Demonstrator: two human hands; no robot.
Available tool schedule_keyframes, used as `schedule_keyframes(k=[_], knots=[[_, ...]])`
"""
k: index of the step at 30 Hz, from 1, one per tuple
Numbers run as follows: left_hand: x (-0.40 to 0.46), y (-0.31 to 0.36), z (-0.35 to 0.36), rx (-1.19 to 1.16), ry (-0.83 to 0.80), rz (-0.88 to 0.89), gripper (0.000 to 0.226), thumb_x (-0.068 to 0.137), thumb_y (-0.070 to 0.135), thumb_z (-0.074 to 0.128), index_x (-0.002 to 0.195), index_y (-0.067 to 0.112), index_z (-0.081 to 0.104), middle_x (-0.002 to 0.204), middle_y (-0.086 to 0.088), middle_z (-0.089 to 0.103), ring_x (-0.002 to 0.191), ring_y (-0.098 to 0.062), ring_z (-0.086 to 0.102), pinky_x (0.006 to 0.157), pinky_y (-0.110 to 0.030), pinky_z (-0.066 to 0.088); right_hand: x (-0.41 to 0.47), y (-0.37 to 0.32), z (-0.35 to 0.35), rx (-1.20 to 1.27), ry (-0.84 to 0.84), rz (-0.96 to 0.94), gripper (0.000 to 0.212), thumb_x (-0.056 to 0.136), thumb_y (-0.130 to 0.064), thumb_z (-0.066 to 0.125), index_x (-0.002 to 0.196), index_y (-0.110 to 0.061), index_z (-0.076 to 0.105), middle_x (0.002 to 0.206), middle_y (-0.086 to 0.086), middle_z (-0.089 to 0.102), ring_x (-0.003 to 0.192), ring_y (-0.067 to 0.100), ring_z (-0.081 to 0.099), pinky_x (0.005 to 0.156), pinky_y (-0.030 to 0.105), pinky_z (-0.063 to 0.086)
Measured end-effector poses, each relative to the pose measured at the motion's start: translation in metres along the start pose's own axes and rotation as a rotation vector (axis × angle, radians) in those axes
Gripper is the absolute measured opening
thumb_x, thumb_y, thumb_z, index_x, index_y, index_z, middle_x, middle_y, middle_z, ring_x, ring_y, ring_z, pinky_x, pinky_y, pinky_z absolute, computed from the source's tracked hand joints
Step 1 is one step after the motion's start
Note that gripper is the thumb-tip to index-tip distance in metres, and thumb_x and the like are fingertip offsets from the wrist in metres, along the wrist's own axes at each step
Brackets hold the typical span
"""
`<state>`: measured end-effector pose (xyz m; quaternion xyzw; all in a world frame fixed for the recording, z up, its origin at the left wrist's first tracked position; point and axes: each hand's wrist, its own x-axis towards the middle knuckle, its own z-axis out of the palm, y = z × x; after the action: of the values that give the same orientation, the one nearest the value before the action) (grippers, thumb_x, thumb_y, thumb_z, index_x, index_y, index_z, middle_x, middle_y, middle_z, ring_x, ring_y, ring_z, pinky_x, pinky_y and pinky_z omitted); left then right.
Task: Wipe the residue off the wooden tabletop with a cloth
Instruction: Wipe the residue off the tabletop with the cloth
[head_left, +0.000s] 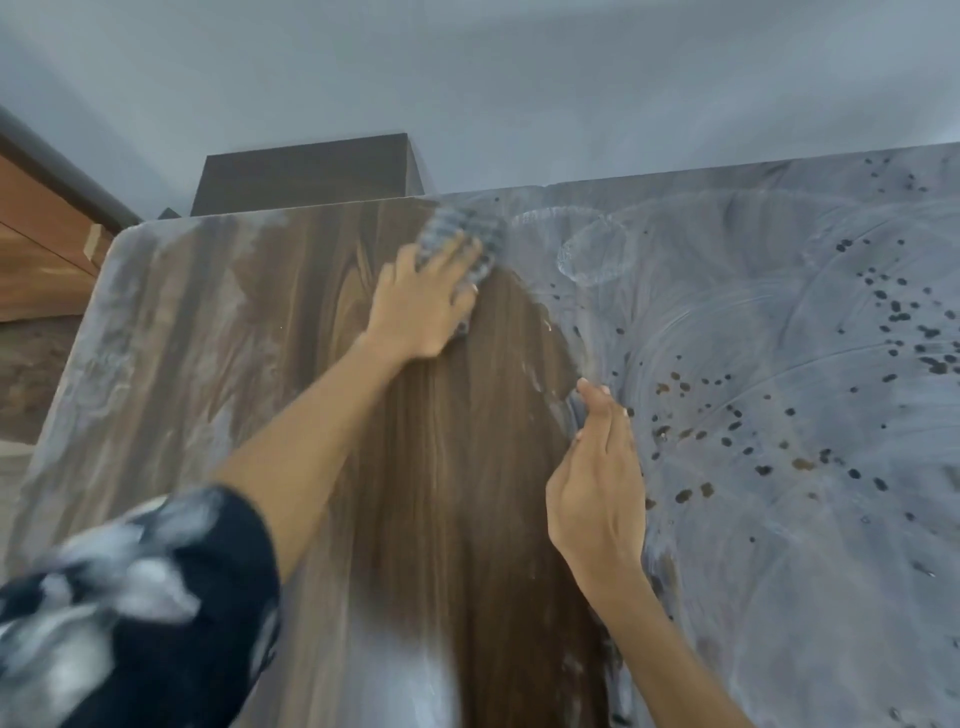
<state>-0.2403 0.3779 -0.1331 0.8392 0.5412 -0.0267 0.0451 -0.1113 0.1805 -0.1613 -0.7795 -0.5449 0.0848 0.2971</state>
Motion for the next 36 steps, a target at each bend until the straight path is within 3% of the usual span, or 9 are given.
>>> schedule_keyframes(k=[4, 10, 15, 19, 21, 25, 27, 29, 36], knots=[[0.040, 0.008, -0.012, -0.185, -0.040, -0.309, 0.052, 0.099, 0.035, 0.025, 0.148, 0.025, 0.012, 0.157, 0.005, 0.007, 0.136, -0.038, 0.012, 0.110, -0.047, 0.021, 0.001, -0.001, 0.000, 0.003, 0.002, 0.006, 0.051, 0.085, 0.008, 0.047, 0.132, -0.008, 0.039, 0.132, 0.018, 0.052, 0.125, 0.033, 0.048, 0.103, 0.046, 0.041], [-0.020, 0.075, 0.005, -0.165, 0.053, 0.249, 0.051, 0.096, 0.040, 0.036, 0.145, 0.031, 0.025, 0.154, 0.009, 0.020, 0.125, -0.028, 0.028, 0.099, -0.037, 0.032, 0.000, 0.001, 0.001, 0.013, 0.006, 0.008, 0.052, 0.085, 0.009, 0.047, 0.133, -0.008, 0.038, 0.133, 0.020, 0.051, 0.125, 0.034, 0.047, 0.104, 0.045, 0.039], [0.032, 0.055, 0.001, 0.025, 0.132, -0.133, 0.053, 0.094, 0.045, 0.031, 0.141, 0.020, 0.032, 0.147, -0.004, 0.032, 0.126, -0.032, 0.033, 0.097, -0.041, 0.031, -0.001, 0.001, 0.003, 0.011, 0.037, -0.008, 0.043, 0.090, -0.003, 0.031, 0.132, -0.012, 0.034, 0.131, 0.016, 0.054, 0.125, 0.030, 0.049, 0.099, 0.046, 0.045], [0.077, 0.028, -0.005, -0.010, 0.067, -0.439, 0.062, 0.095, 0.036, 0.028, 0.146, 0.003, 0.014, 0.152, -0.021, 0.015, 0.141, -0.038, 0.006, 0.114, -0.048, -0.001, -0.002, 0.004, 0.006, 0.007, 0.031, -0.007, 0.042, 0.091, -0.007, 0.027, 0.132, -0.013, 0.035, 0.132, 0.015, 0.053, 0.125, 0.030, 0.048, 0.100, 0.045, 0.045], [0.086, 0.027, -0.002, -0.105, 0.088, -0.459, 0.062, 0.095, 0.032, 0.030, 0.145, 0.000, 0.013, 0.153, -0.022, 0.012, 0.142, -0.036, 0.003, 0.117, -0.044, 0.000, -0.002, 0.005, 0.005, -0.006, 0.032, -0.011, 0.043, 0.091, -0.008, 0.029, 0.132, -0.013, 0.036, 0.132, 0.014, 0.054, 0.125, 0.030, 0.049, 0.104, 0.042, 0.040], [0.068, 0.061, 0.000, -0.208, 0.166, 0.022, 0.048, 0.091, 0.024, 0.034, 0.137, 0.009, 0.038, 0.143, -0.012, 0.039, 0.133, -0.026, 0.035, 0.113, -0.043, 0.024, -0.002, 0.005, 0.006, -0.004, 0.021, -0.009, 0.043, 0.089, -0.003, 0.034, 0.131, -0.012, 0.038, 0.131, 0.013, 0.054, 0.126, 0.027, 0.049, 0.106, 0.040, 0.036], [0.039, 0.076, 0.006, -0.158, 0.099, 0.323, 0.053, 0.091, 0.029, 0.027, 0.142, 0.014, 0.032, 0.149, -0.007, 0.031, 0.140, -0.023, 0.024, 0.116, -0.044, 0.017, 0.000, 0.005, 0.006, -0.005, 0.028, -0.013, 0.043, 0.089, -0.006, 0.029, 0.131, -0.012, 0.037, 0.130, 0.013, 0.054, 0.126, 0.026, 0.049, 0.106, 0.040, 0.037], [0.014, 0.071, 0.011, -0.053, 0.036, 0.392, 0.058, 0.093, 0.035, 0.019, 0.147, 0.016, 0.018, 0.155, -0.002, 0.015, 0.144, -0.017, 0.006, 0.117, -0.043, 0.007, 0.000, 0.004, 0.007, -0.004, 0.032, -0.011, 0.043, 0.089, -0.006, 0.028, 0.131, -0.011, 0.037, 0.130, 0.013, 0.055, 0.125, 0.025, 0.049, 0.106, 0.041, 0.036], [0.070, 0.019, 0.002, -0.162, -0.001, -0.258, 0.056, 0.099, 0.034, 0.022, 0.149, 0.018, 0.004, 0.157, 0.000, -0.002, 0.144, -0.026, -0.008, 0.112, -0.057, 0.003, -0.001, 0.006, 0.007, -0.009, 0.010, 0.007, 0.042, 0.090, -0.011, 0.025, 0.130, -0.014, 0.037, 0.132, 0.011, 0.054, 0.127, 0.026, 0.048, 0.106, 0.039, 0.035]])
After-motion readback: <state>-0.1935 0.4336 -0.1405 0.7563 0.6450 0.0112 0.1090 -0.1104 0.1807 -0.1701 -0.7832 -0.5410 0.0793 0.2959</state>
